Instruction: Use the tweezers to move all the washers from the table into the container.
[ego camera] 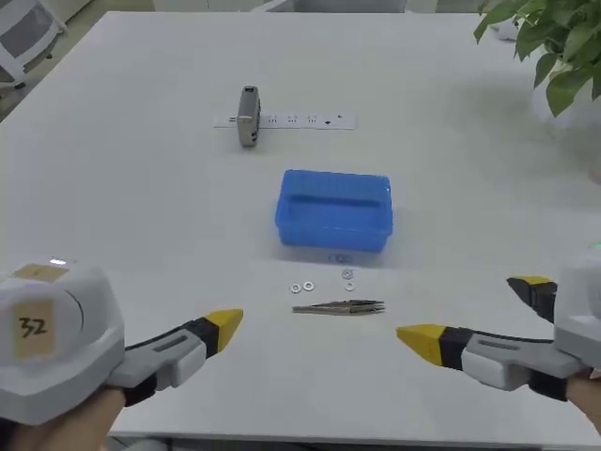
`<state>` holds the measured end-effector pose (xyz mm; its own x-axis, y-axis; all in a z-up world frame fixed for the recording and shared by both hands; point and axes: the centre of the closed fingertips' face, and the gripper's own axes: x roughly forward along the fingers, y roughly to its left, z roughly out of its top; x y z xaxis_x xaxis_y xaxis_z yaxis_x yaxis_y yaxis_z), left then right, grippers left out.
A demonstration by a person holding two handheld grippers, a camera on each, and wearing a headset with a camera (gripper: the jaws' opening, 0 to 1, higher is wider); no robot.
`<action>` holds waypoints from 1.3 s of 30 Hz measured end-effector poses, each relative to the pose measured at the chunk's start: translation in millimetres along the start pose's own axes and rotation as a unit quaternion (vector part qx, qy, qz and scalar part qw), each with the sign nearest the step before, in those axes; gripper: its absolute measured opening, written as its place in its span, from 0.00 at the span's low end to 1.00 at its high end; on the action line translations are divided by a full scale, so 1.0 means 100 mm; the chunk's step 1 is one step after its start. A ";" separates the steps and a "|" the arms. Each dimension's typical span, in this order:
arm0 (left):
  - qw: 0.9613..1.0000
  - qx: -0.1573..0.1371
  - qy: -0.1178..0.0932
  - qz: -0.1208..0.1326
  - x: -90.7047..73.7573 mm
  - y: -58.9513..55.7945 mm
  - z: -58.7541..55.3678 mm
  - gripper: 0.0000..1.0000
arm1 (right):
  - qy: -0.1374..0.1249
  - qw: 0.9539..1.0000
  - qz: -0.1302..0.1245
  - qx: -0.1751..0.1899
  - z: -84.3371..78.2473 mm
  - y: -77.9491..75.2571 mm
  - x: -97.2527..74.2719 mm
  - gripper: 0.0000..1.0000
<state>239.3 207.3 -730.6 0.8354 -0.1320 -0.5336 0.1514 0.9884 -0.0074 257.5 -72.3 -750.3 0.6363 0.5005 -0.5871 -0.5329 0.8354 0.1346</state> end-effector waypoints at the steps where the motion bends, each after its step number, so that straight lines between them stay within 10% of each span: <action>1: 1.000 0.001 0.001 0.000 0.00 0.00 0.00 0.99 | 0.001 1.000 0.000 -0.001 0.00 0.00 0.00 0.94; 24: 0.999 0.020 0.007 -0.031 0.18 -0.07 0.02 0.99 | 0.013 1.000 -0.004 -0.009 0.00 0.05 0.12 0.93; 39: 0.989 0.054 0.026 -0.138 0.42 -0.42 0.02 0.70 | 0.016 1.000 -0.009 -0.019 0.04 -0.01 0.20 0.88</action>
<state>268.9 160.1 -750.7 0.7267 -0.3888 -0.5664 0.4281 0.9011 -0.0693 272.8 -62.6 -759.4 0.6281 0.4772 -0.6146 -0.5426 0.8348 0.0936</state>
